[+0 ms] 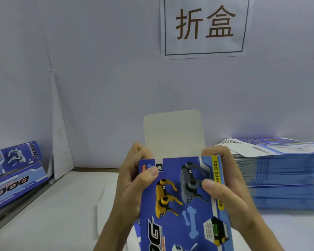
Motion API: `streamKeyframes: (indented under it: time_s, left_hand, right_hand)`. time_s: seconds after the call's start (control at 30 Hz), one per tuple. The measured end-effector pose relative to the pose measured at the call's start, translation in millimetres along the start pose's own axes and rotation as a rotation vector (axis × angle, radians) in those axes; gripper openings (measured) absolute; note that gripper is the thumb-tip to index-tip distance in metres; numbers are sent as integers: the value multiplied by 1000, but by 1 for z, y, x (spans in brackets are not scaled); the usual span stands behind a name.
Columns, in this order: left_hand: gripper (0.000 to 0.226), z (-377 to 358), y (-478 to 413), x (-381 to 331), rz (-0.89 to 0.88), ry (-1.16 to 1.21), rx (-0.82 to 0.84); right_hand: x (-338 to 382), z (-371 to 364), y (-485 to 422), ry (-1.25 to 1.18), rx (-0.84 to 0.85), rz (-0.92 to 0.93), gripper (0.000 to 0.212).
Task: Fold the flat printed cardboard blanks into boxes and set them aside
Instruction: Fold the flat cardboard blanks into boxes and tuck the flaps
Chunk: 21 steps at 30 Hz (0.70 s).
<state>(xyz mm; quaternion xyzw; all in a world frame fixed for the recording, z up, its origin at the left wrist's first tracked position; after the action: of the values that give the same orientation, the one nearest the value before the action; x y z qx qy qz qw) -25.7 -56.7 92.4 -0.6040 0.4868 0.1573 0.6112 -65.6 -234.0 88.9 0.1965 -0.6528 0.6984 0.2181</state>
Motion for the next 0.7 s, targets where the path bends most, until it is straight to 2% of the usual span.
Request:
streamKeyframes:
  time_s: [0.1, 0.27, 0.33, 0.43, 0.5, 0.6, 0.7]
  left_hand:
    - [16, 0, 2, 3, 52, 75, 36]
    - [17, 0, 3, 4, 39, 34, 16]
    - [16, 1, 0, 2, 43, -43, -14]
    - [34, 8, -4, -6, -45, -403, -155]
    - [58, 3, -5, -9, -120, -610, -81]
    - [112, -13, -2, 9, -101, -811, 44]
    - [125, -24, 0, 22, -147, -943, -30]
  right_hand:
    - [-1, -1, -1, -8, 15, 28, 30]
    - [-2, 2, 0, -8, 26, 15, 30]
    - [2, 4, -2, 118, -23, 118, 29]
    - [2, 9, -5, 446, -220, 222, 38]
    - [1, 8, -7, 493, -314, 203, 47]
    - [-4, -2, -7, 524, -266, 244, 53]
    - [-7, -10, -3, 377, -151, 165, 49]
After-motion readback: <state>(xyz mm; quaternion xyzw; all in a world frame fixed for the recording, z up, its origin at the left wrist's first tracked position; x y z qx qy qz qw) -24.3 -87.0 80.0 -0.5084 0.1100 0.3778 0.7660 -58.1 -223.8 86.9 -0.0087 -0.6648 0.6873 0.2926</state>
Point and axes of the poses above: each hand's wrist, its own y-axis away from the middle knuckle, its own z-axis out of the back of the hand, x = y × z, the point moved 3 cm from there along -y, towards the middle knuckle, and after that the axes turned 9 degrees about z, right-handed, at the moved point
